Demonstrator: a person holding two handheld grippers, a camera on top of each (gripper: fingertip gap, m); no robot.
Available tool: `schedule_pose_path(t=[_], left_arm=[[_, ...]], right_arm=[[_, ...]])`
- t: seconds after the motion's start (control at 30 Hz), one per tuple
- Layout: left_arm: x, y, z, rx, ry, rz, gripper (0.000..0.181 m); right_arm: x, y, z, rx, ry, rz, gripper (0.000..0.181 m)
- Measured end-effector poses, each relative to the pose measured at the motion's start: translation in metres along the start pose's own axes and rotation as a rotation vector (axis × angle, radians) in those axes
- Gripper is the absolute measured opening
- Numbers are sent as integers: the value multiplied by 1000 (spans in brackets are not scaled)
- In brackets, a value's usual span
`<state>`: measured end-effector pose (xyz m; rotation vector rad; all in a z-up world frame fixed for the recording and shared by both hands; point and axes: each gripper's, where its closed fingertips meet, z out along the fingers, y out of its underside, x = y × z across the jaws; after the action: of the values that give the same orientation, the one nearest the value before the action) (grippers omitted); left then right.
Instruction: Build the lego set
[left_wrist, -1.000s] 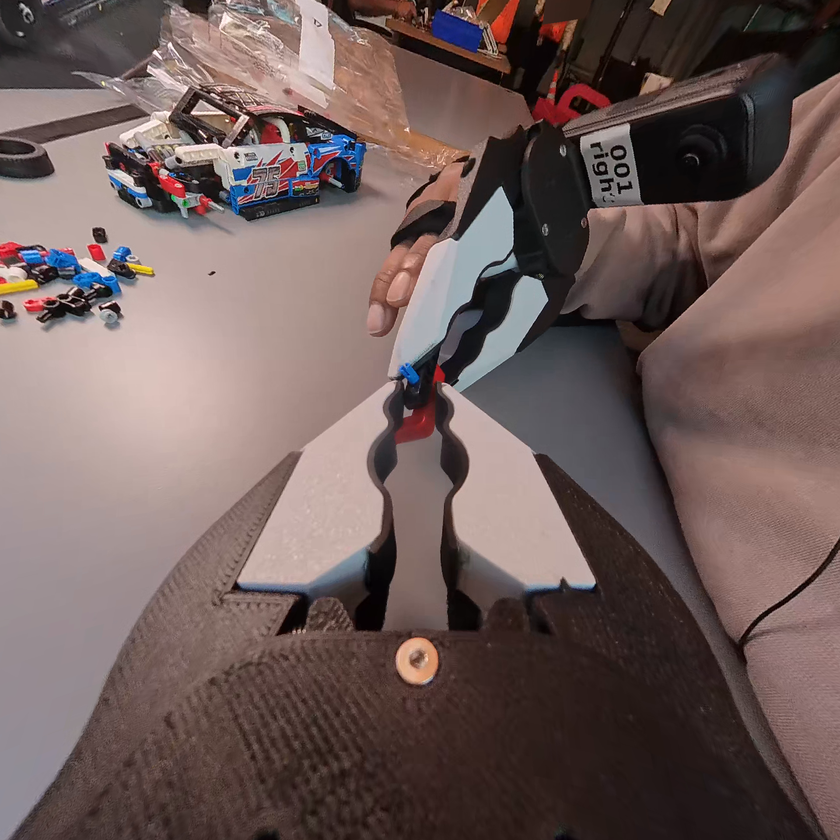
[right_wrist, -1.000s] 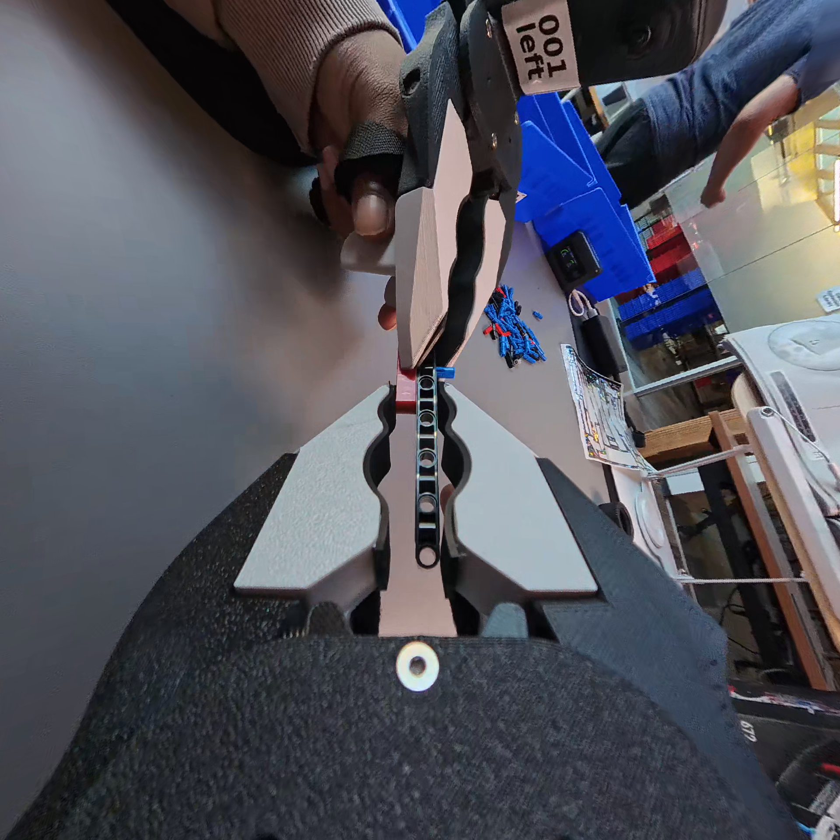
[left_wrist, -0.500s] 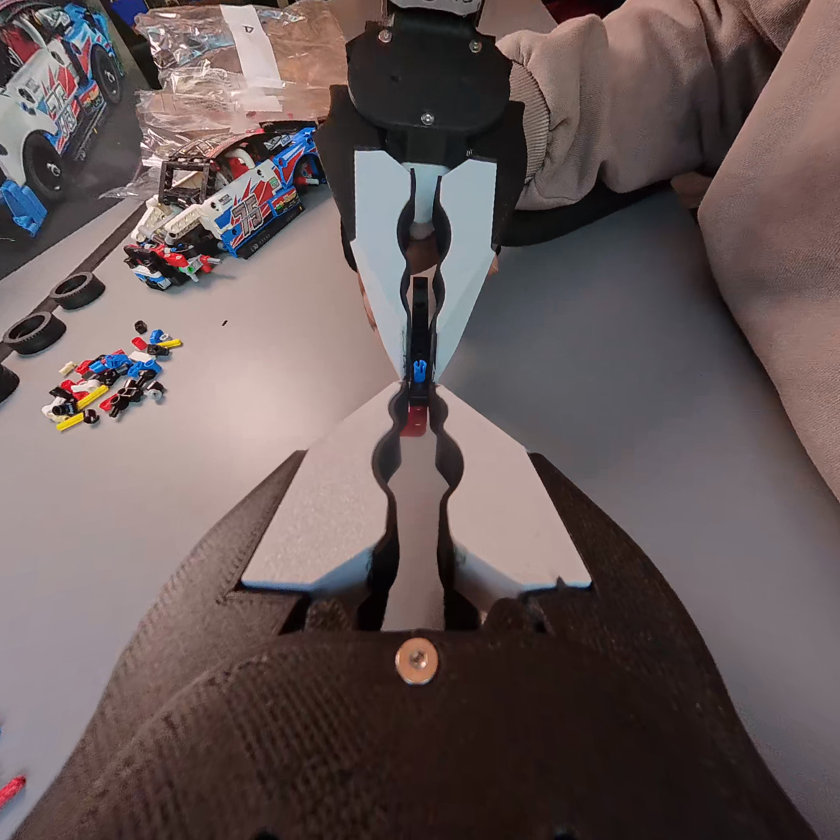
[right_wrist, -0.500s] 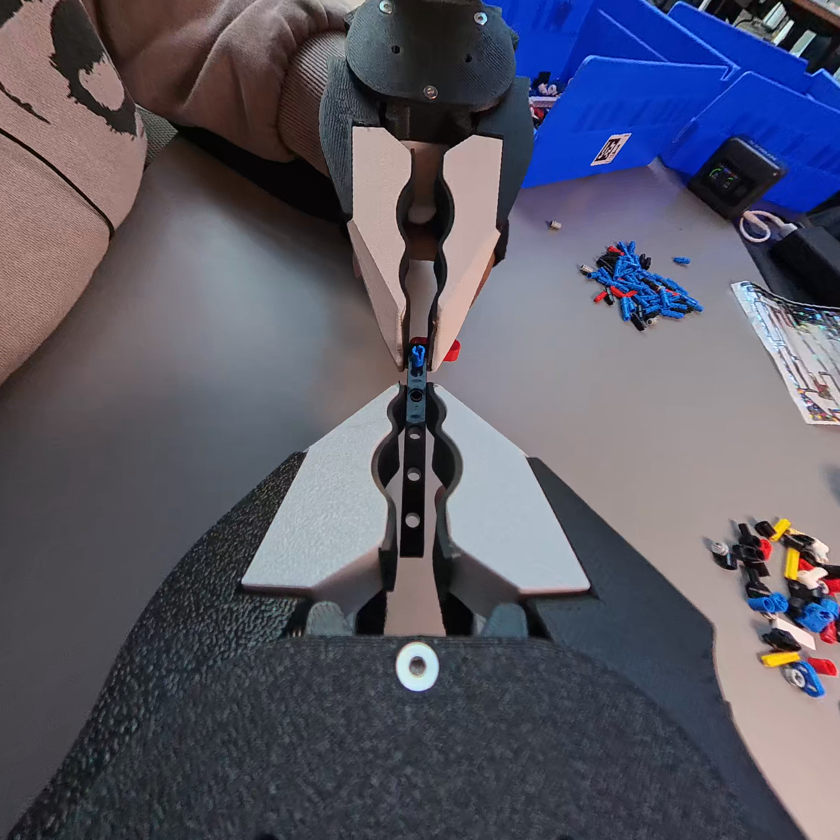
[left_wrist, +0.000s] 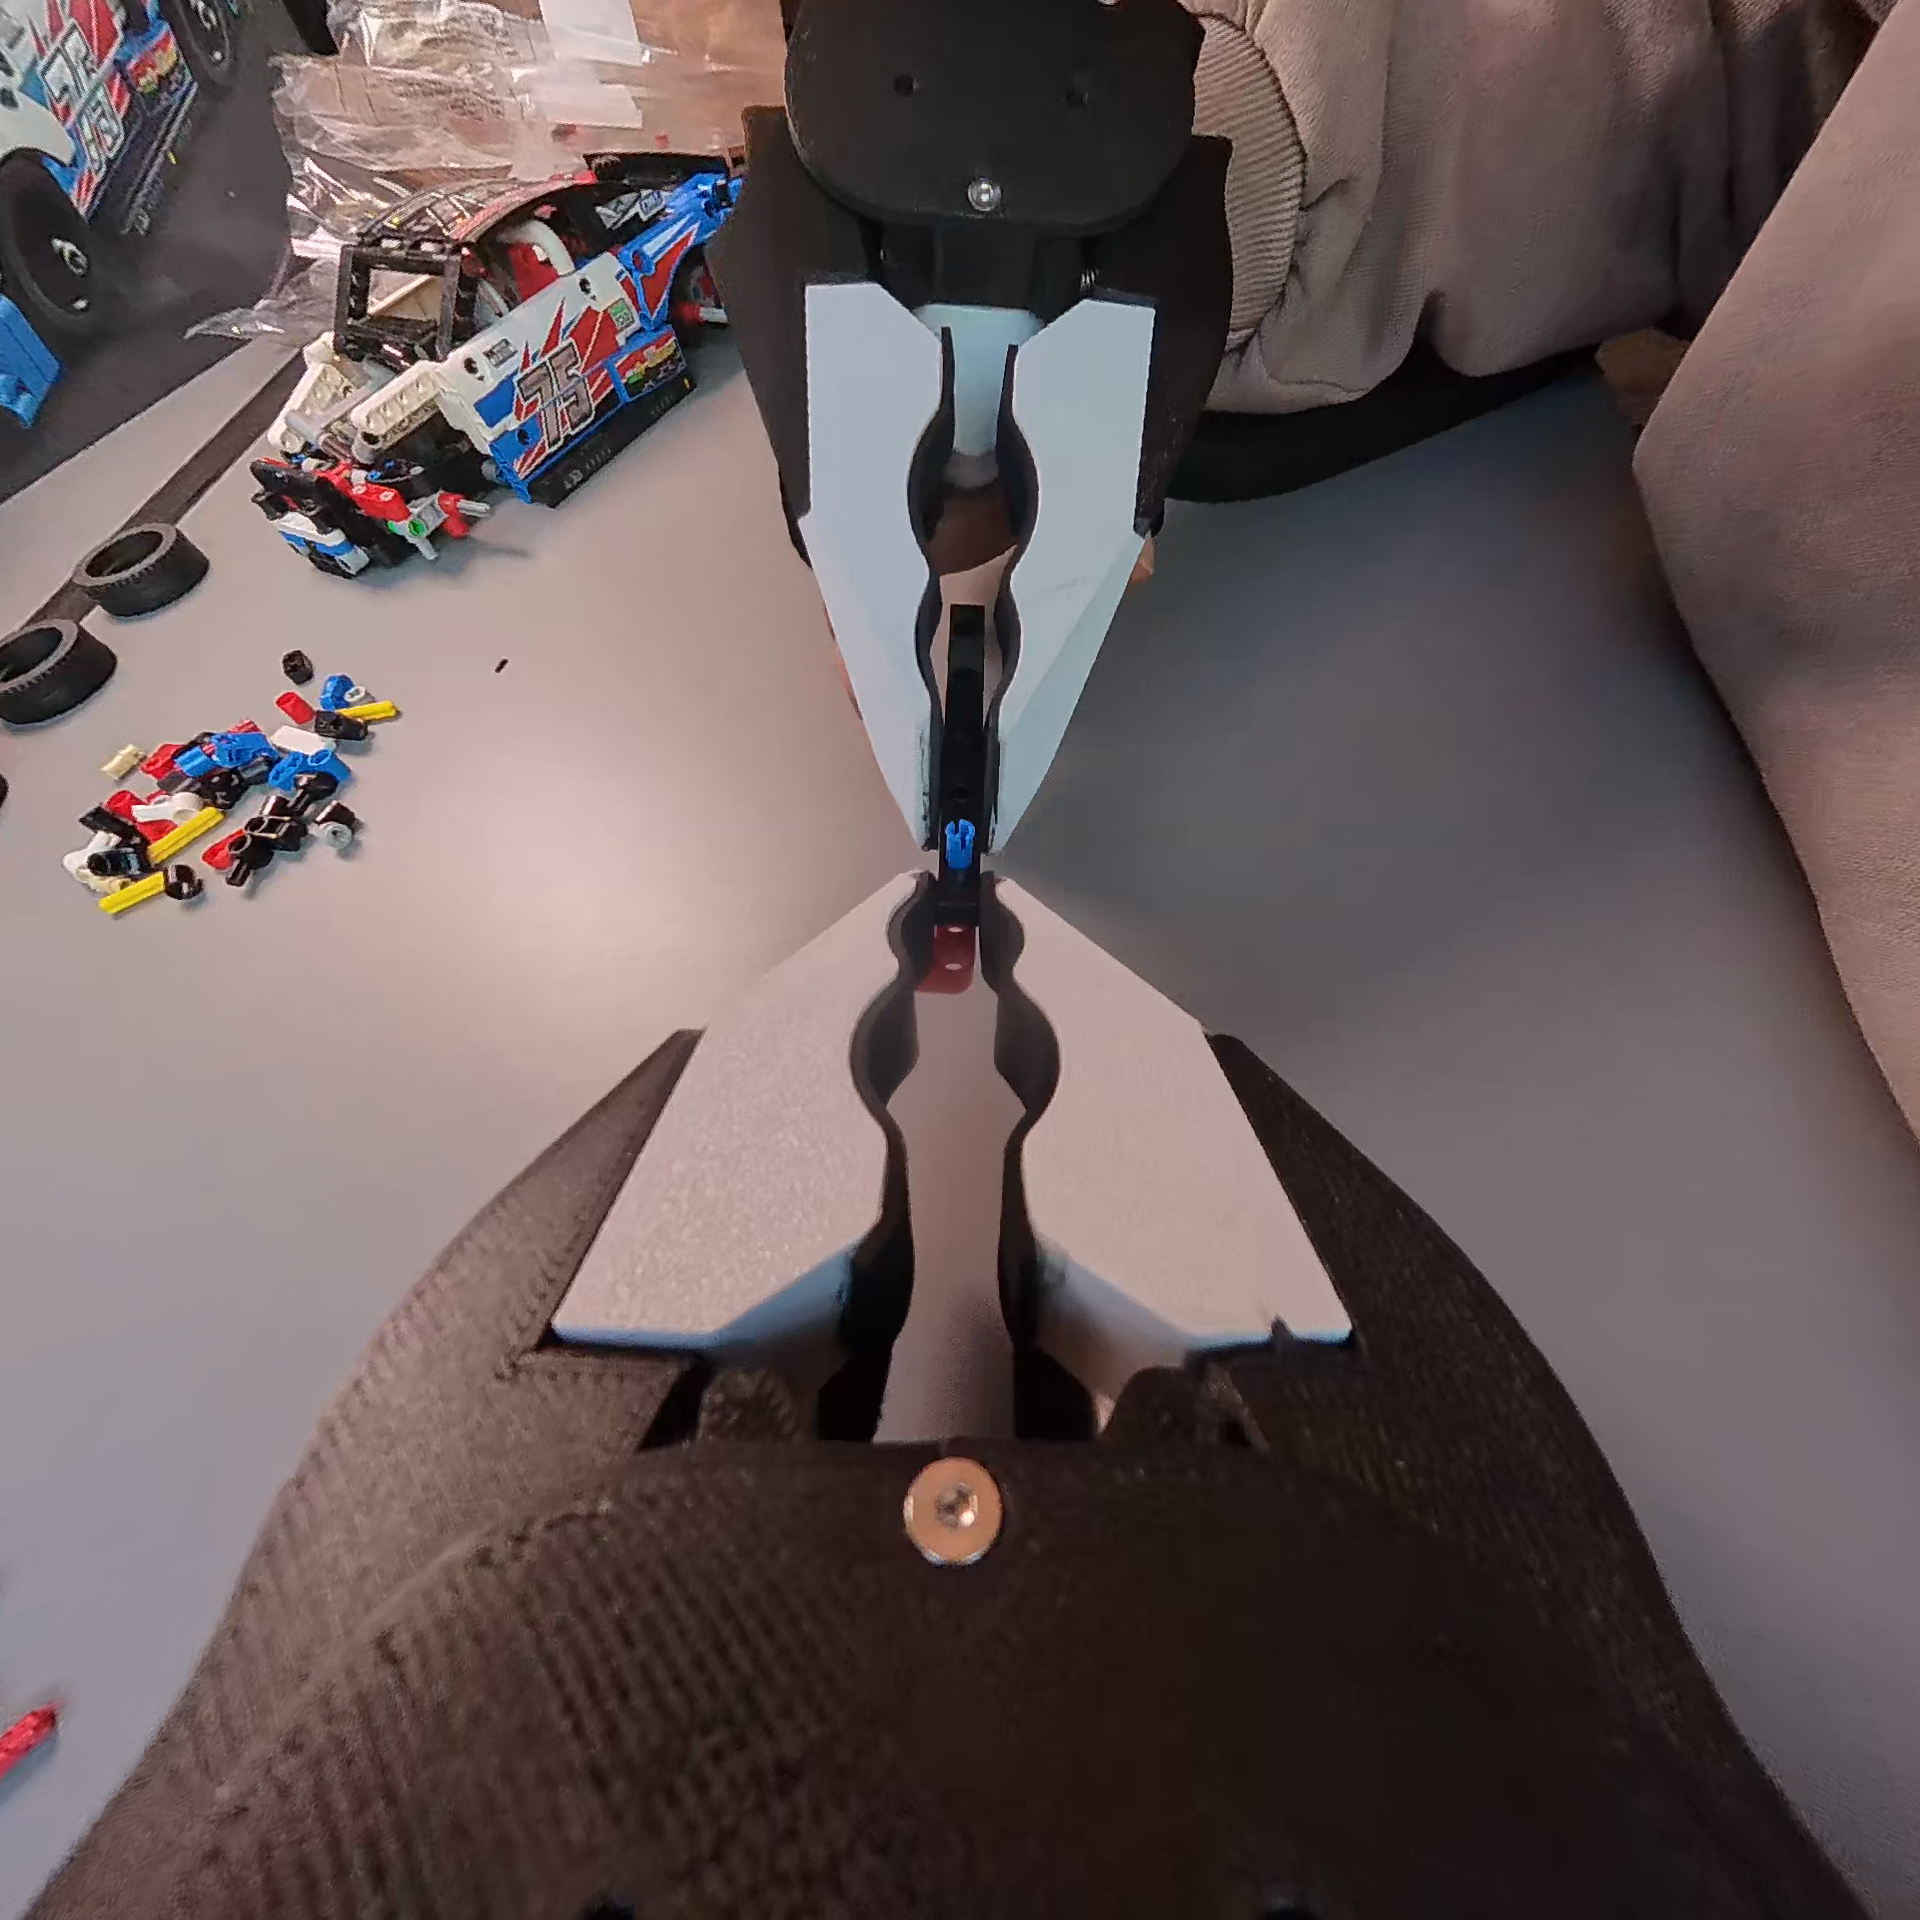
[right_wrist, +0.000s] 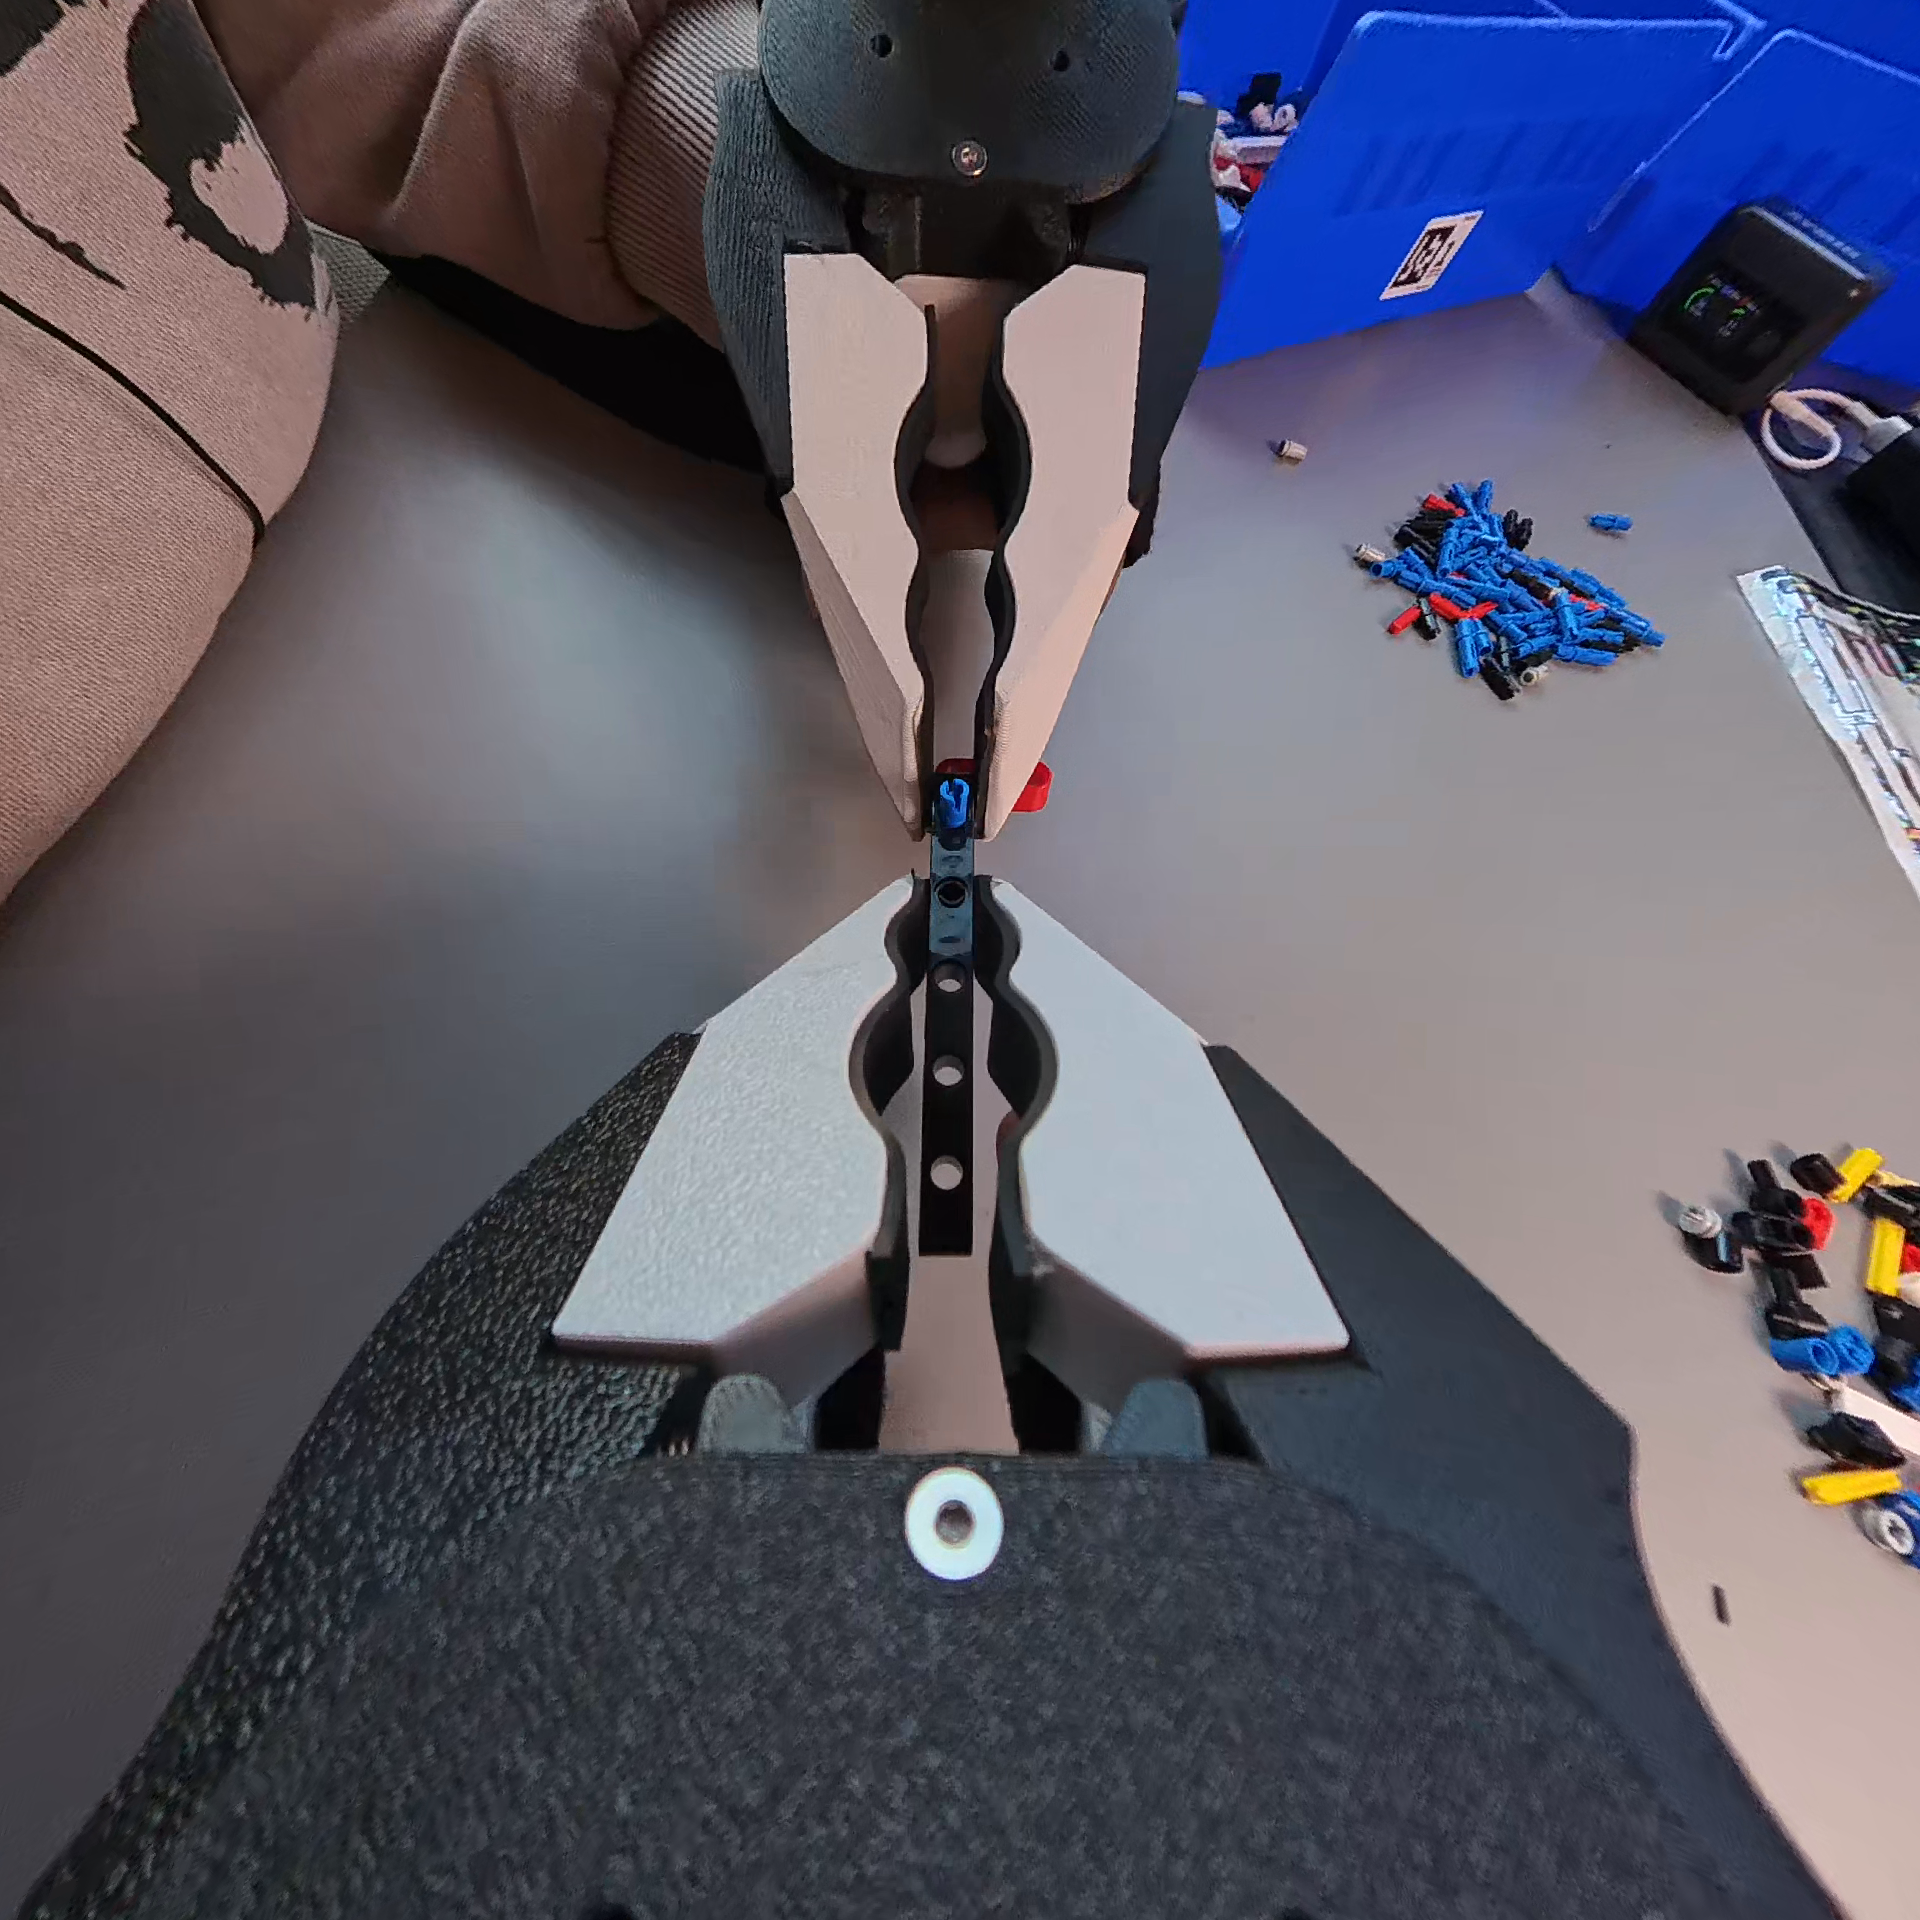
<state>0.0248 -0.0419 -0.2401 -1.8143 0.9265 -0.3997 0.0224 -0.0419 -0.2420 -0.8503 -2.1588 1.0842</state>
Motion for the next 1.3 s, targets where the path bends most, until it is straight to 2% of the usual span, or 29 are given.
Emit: schedule_pose_path(t=[0.13, 0.37, 0.5, 0.67, 0.97, 1.17, 1.3], left_arm=[[-6, 7, 6, -60, -12, 9, 6], [-33, 19, 18, -186, 52, -43, 6], [-34, 26, 23, -205, 66, -68, 6], [-35, 32, 25, -249, 37, -82, 7], [-36, 37, 20, -270, 29, -94, 7], [-42, 31, 5, -215, 2, -143, 18], [-41, 30, -2, -195, 7, -158, 23]], right_arm=[[6, 9, 2, -50, 1, 32, 6], [34, 28, 5, -170, 53, 74, 8], [33, 36, 7, -216, 8, 83, 6], [35, 41, 10, -259, 35, 56, 7], [36, 40, 6, -224, 41, 105, 12], [48, 36, -14, -148, 71, 166, 18], [47, 40, -21, -149, 75, 164, 19]])
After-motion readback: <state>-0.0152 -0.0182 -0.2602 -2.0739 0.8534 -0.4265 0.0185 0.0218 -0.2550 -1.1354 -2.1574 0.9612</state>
